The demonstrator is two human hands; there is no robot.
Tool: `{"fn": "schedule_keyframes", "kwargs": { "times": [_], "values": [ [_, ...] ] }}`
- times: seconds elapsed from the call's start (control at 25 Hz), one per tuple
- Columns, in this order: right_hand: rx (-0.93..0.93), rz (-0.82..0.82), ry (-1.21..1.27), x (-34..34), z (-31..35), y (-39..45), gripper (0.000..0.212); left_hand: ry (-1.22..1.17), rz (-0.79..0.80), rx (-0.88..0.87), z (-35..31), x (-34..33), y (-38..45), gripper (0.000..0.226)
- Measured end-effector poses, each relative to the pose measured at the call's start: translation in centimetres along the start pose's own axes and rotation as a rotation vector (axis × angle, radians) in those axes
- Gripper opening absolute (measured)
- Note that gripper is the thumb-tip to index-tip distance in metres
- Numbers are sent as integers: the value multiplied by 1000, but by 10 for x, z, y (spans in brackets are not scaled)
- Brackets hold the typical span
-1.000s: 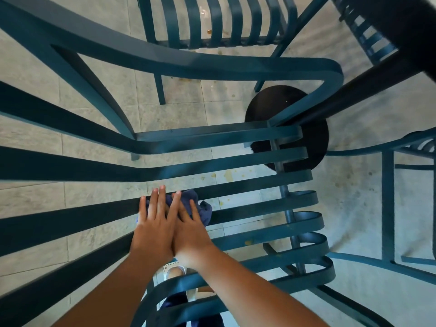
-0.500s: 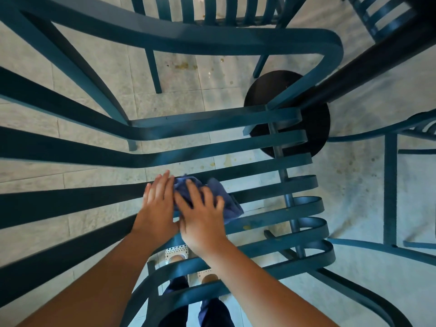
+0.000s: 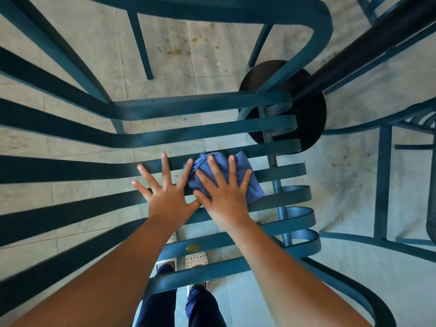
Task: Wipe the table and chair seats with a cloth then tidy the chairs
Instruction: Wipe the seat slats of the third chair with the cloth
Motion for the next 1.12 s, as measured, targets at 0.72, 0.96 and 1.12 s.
{"fn": "schedule_keyframes", "kwargs": {
  "times": [0.72,0.96,1.12],
  "values": [
    [-521,-103,14,22,-124,-28,51,27,-19,-22,9,-9,-6,74],
    [-535,33,-127,30,-98,-39,43,95,70,-155,45,-7,-30,88],
    [-610,68,23,32,-71,-50,48,218,105,-117,53,-4,-41,81]
  ]
}}
Point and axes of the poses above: each hand's wrist, its own y-axis towards the middle knuckle, its own x-axis out of the back of the hand, z = x × y, the point moved 2 cm from there along y, towards the middle knuckle, and after that the axes turned 12 degrees about x, right-handed, at the moved point
